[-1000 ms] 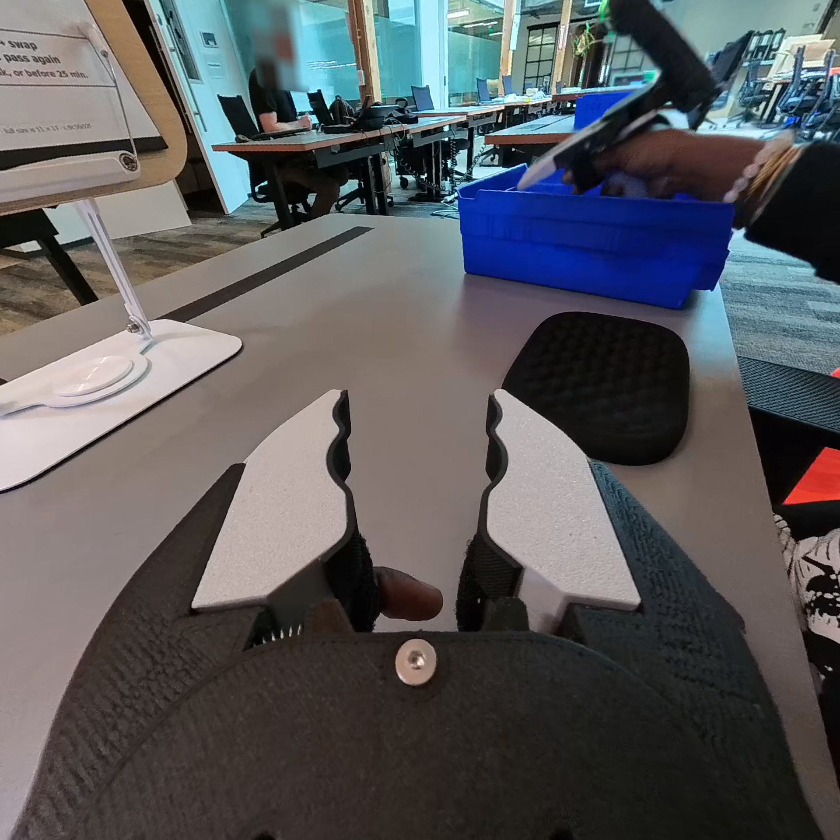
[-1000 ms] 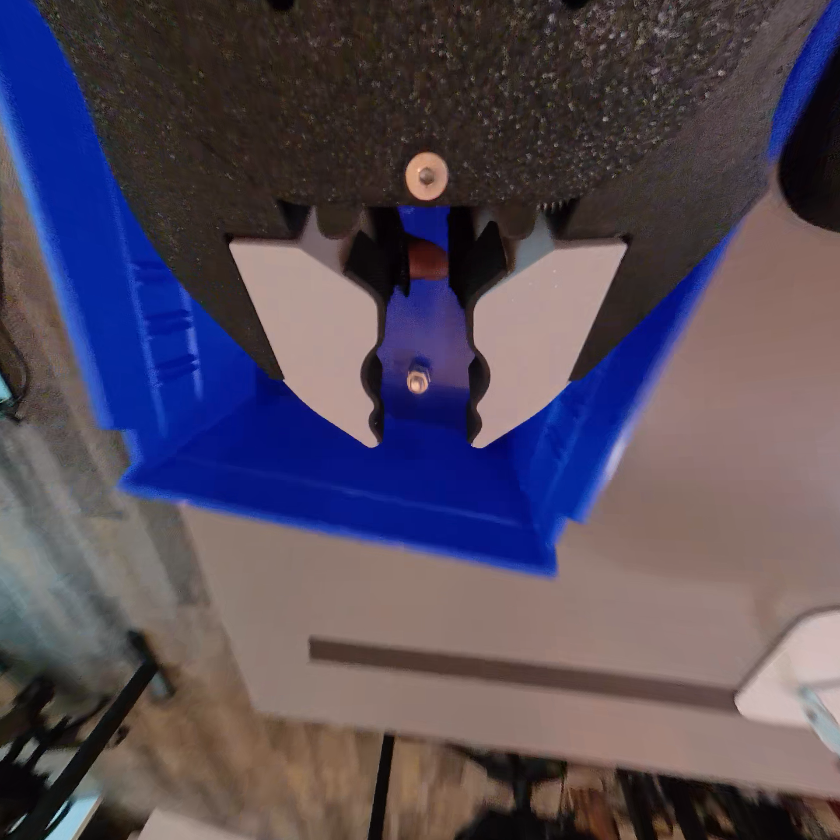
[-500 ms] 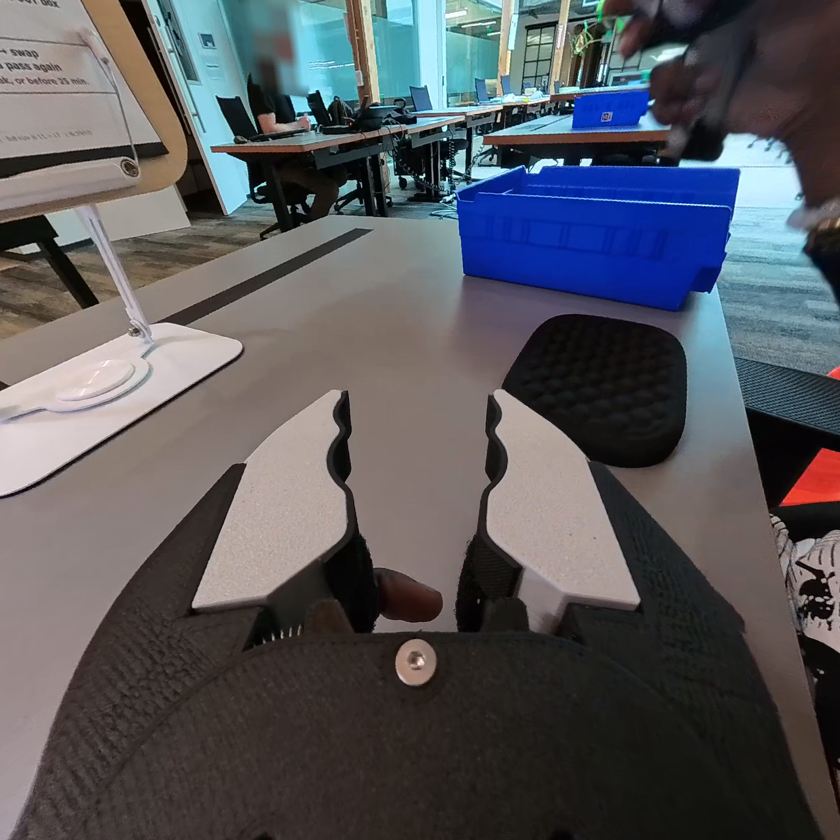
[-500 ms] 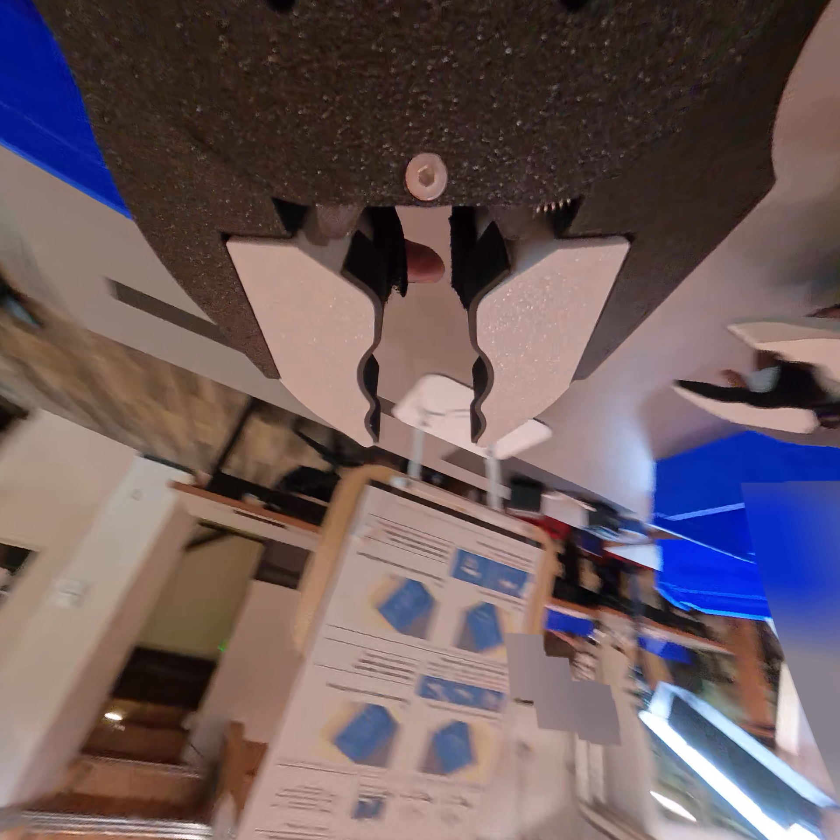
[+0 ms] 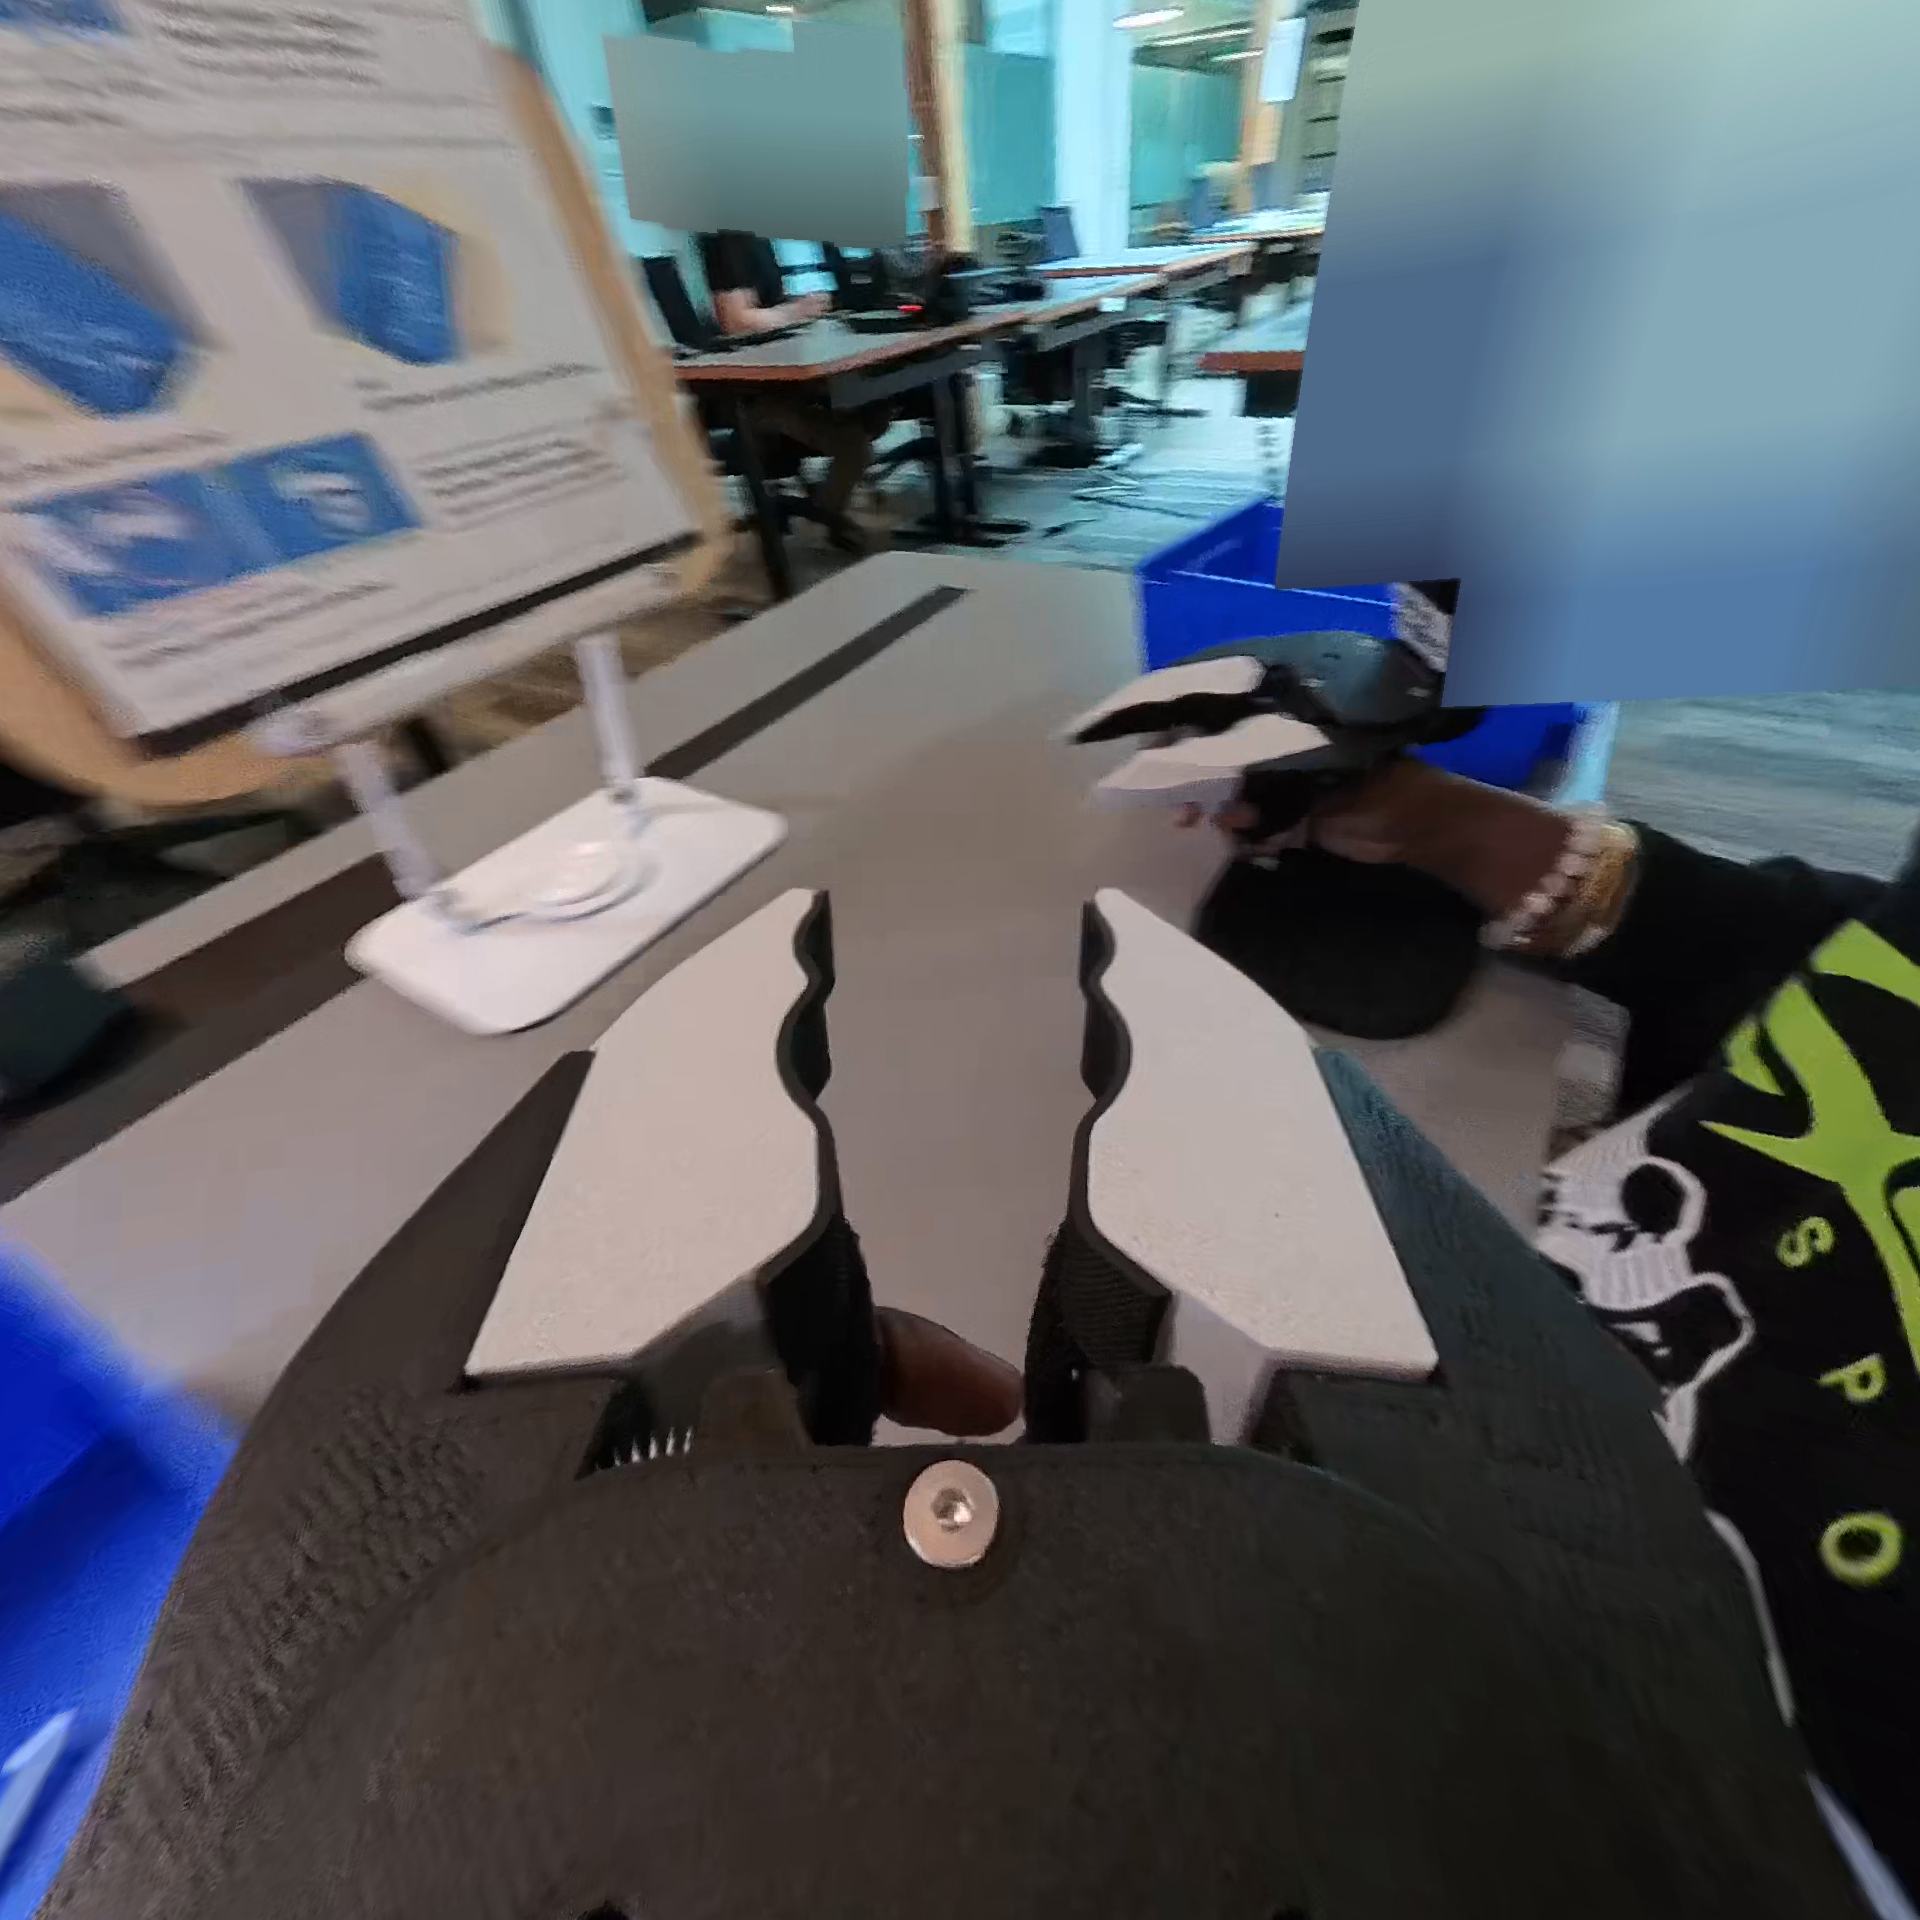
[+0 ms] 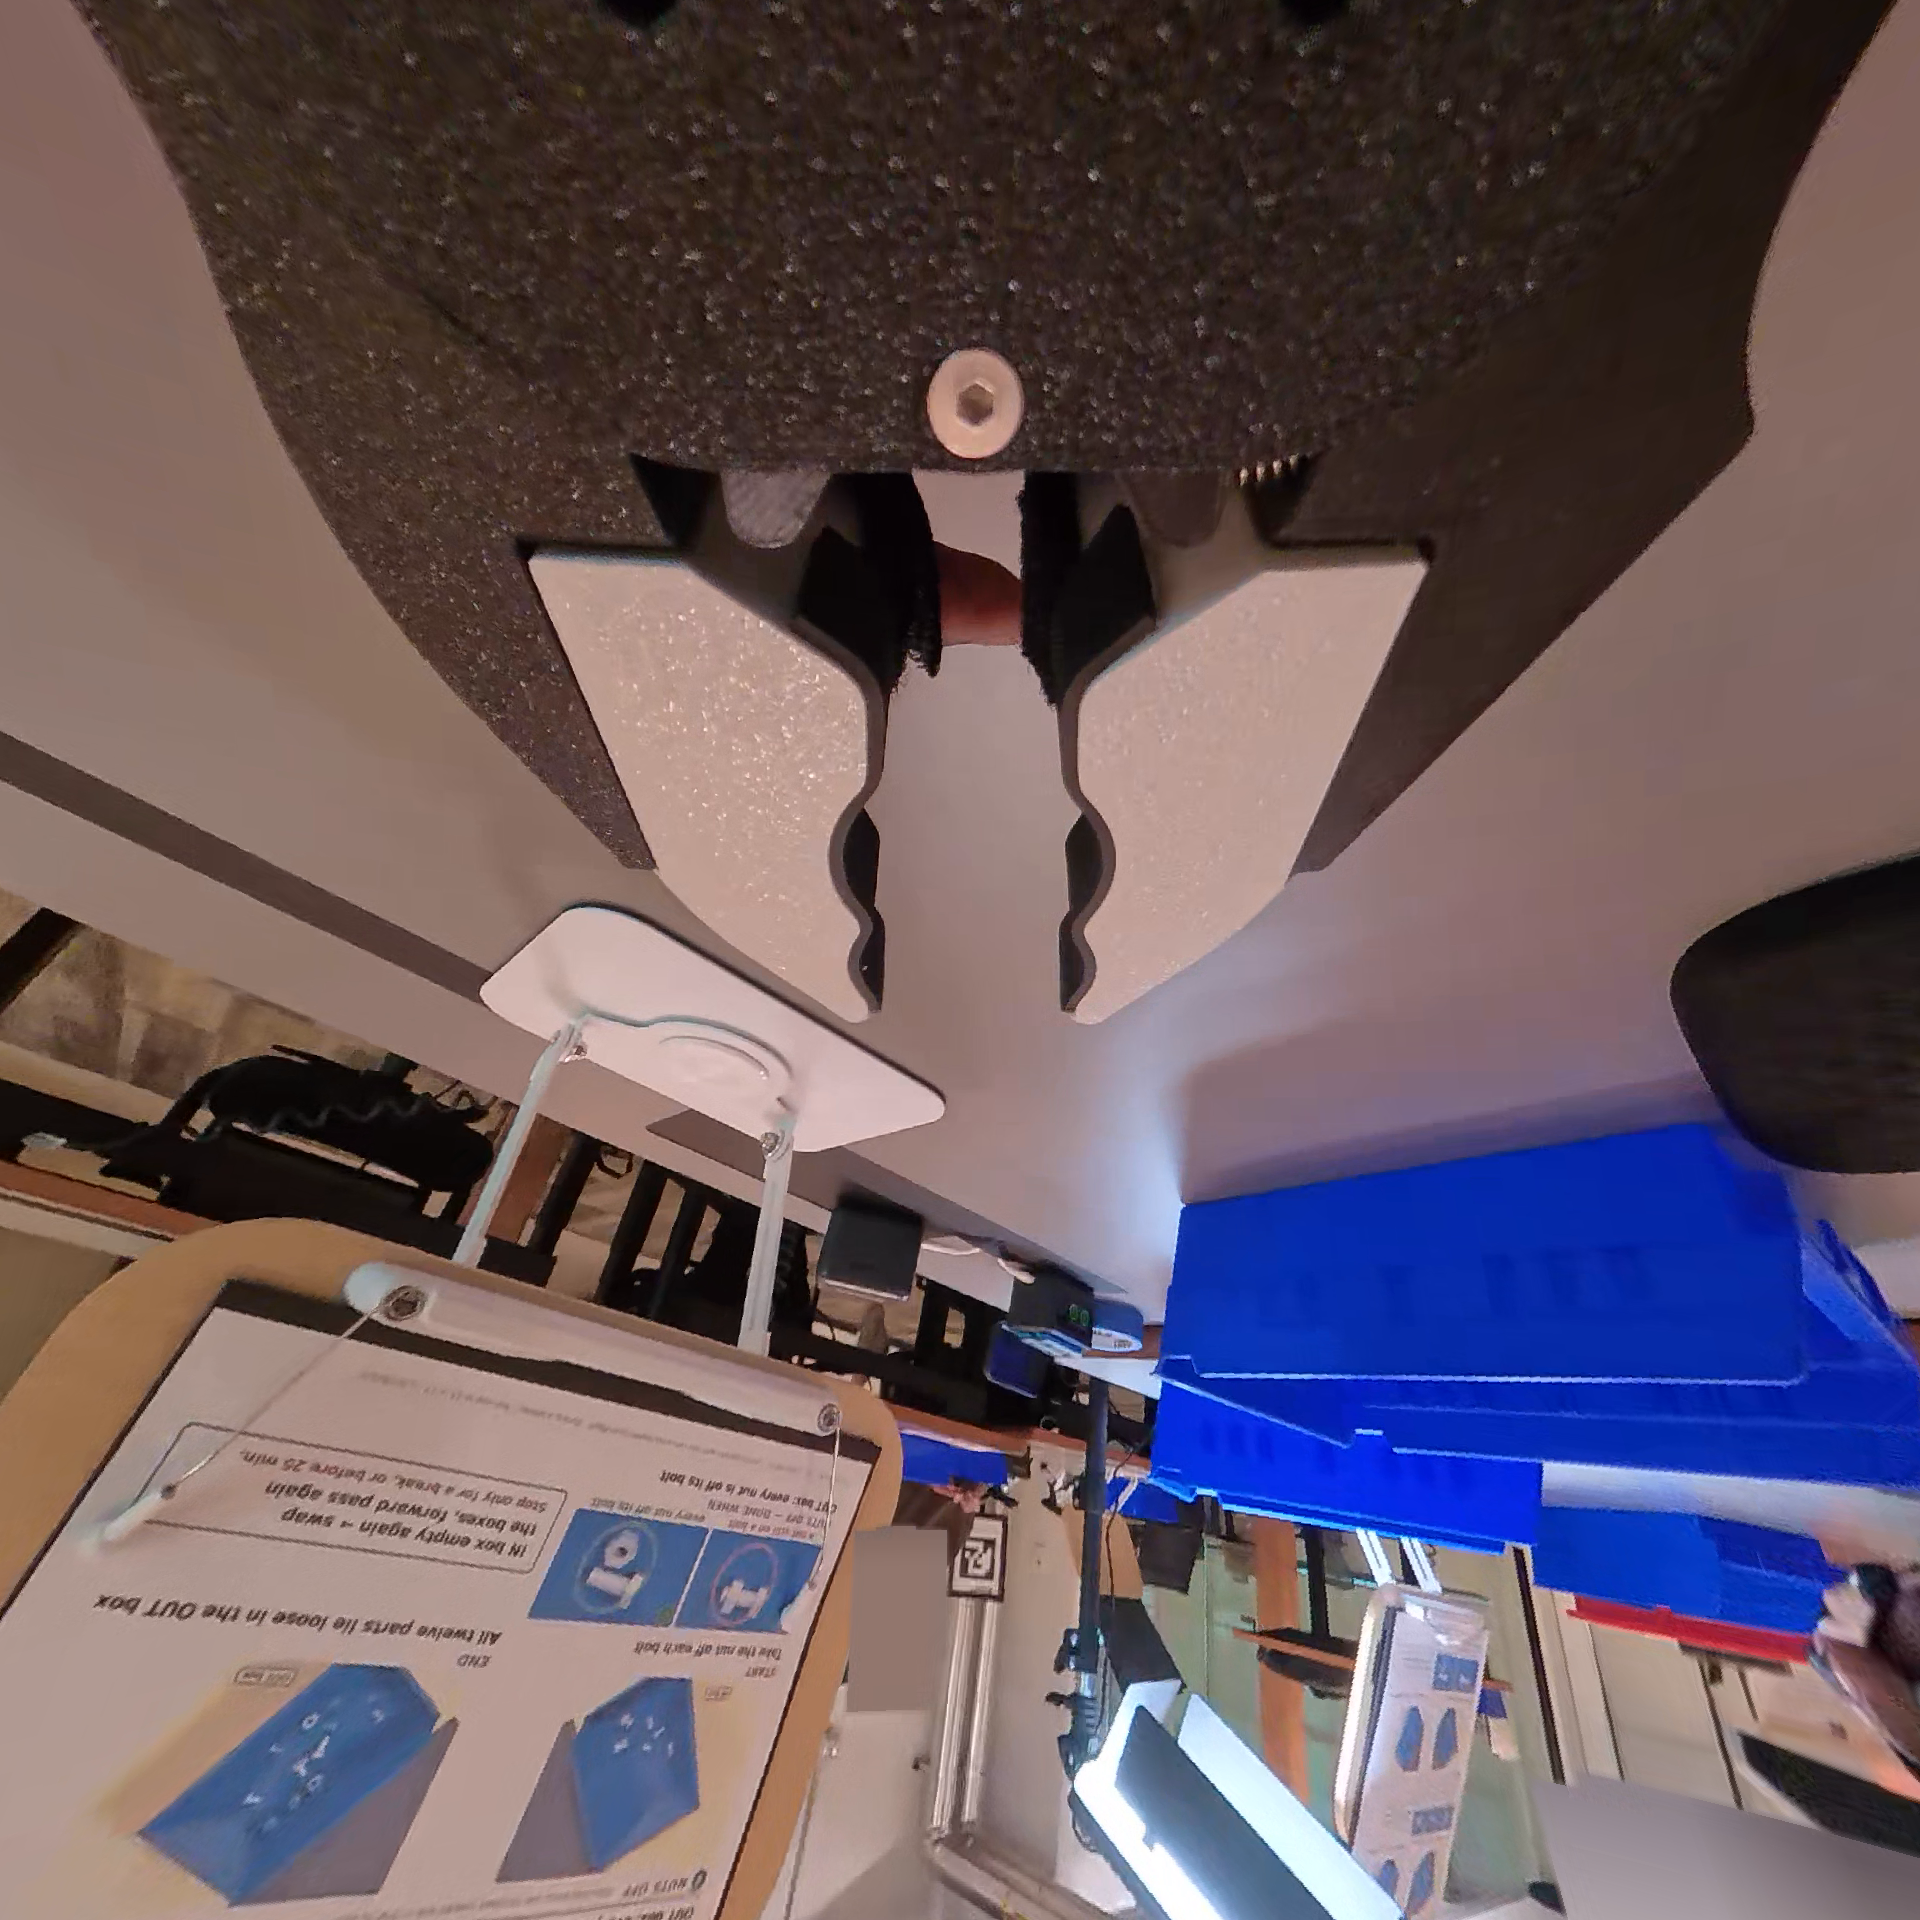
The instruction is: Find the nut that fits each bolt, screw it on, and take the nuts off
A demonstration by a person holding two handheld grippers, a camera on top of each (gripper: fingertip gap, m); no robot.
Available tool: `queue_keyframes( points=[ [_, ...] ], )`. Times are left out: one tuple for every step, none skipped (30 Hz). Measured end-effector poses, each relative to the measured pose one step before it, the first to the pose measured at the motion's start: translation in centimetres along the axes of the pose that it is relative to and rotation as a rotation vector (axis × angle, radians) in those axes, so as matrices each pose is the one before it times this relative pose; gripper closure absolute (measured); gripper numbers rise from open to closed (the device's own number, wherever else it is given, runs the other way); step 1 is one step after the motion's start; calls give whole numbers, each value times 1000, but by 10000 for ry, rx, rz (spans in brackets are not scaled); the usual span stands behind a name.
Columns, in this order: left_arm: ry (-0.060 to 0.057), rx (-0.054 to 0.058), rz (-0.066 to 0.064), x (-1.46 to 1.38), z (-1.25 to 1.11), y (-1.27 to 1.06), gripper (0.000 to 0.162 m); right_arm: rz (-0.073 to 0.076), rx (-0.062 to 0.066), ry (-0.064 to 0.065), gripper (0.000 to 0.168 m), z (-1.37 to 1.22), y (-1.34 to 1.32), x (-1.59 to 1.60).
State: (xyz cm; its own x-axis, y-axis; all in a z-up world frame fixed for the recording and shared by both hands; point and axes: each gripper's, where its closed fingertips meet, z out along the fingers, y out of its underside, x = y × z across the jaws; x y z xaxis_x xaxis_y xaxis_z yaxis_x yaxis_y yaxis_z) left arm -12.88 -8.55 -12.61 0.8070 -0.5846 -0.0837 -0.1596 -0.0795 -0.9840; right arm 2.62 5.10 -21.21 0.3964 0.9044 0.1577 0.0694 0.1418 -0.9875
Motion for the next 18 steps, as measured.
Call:
queue_keyframes(
  points=[
    [-667, -79, -27, -1962, -1888, -316, 122, 97, 89, 35, 136, -92, -82, 117],
    [-727, -372, 11, -2207, -1692, 382, 124, 104, 70, 30, 136, -79, -68, 118],
    [-860, -720, -4, -2548, -1400, 1208, 125, 86, 57, 40, 136, -59, -78, 114],
    [-899, -843, -83, -2732, -924, 1729, 126, 67, 30, 43, 137, -32, -37, 110],
    [-767, -882, -208, -2590, -304, 1991, 127, 44, -4, 28, 137, 4, 13, 67],
    [-448, -1028, -400, -2063, 290, 2197, 128, 14, -24, 4, 137, 10, 33, 6],
    [-42, -1186, -376, -1323, 698, 2248, 128, -20, -27, -10, 137, 27, 30, -41],
    [22, -1023, -258, -1028, 980, 1832, 129, -54, -25, -7, 137, 16, 32, -63],
    [-139, -862, -168, -977, 1083, 1433, 130, -77, -25, -4, 137, 22, 37, -80],
    [-113, -733, 44, -663, 1043, 1070, 132, -79, -26, -11, 137, 22, 27, -87],
    [118, -336, 94, -134, 1012, 433, 134, -66, -30, -18, 137, 28, 43, -88],
    [321, -106, -43, 192, 969, 66, 135, -44, -36, -17, 137, 30, 47, -61],
    [276, -151, -221, 87, 880, 33, 135, -20, -35, -14, 137, 35, 40, -42],
    [54, -245, -234, -245, 771, 176, 135, -5, -20, -8, 137, 17, 35, -11],
    [-82, -316, -147, -403, 673, 307, 135, -3, 0, 2, 137, -4, -1, -4],
    [-2, -282, -89, -223, 602, 283, 135, -4, 19, 5, 137, -22, -16, 3],
    [130, -241, -47, 36, 551, 236, 135, -2, 30, 4, 137, -23, -50, 6],
    [87, -219, -21, 6, 515, 215, 135, 3, 28, 4, 137, -34, -36, 5]
  ],
)
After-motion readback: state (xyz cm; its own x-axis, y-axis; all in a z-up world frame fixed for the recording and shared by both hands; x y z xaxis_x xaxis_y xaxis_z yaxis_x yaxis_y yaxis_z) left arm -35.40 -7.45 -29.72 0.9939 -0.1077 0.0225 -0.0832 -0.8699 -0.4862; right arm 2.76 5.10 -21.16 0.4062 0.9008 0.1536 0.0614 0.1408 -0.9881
